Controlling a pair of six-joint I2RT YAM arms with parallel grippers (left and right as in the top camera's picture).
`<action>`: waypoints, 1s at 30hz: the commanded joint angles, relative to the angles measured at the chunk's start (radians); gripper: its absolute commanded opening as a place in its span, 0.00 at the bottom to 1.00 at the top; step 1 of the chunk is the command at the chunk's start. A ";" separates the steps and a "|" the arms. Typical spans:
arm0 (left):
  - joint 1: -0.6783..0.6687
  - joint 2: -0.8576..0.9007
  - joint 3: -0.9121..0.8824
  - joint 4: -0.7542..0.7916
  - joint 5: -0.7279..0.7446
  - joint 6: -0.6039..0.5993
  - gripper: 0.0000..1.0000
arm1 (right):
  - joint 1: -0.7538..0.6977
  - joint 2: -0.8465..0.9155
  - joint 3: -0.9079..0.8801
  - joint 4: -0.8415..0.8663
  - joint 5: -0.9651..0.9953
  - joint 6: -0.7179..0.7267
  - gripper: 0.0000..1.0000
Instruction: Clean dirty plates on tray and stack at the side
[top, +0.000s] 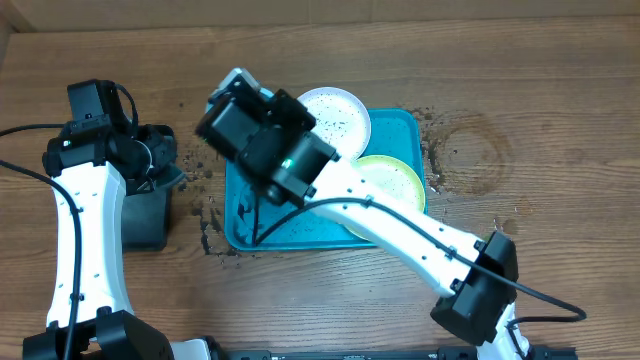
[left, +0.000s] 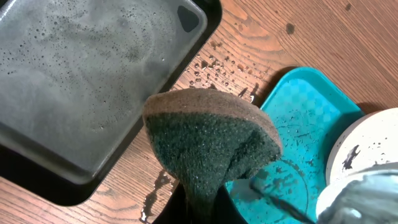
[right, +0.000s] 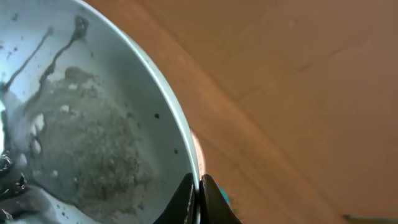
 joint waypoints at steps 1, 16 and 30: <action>0.006 -0.020 0.015 0.003 0.014 0.014 0.04 | 0.023 -0.007 0.027 0.038 0.132 -0.102 0.04; 0.014 -0.020 0.015 -0.001 0.019 0.014 0.04 | 0.027 -0.007 0.027 0.179 0.253 -0.282 0.04; 0.014 -0.020 0.015 -0.002 0.045 0.015 0.04 | 0.017 -0.001 0.022 0.193 0.248 -0.299 0.04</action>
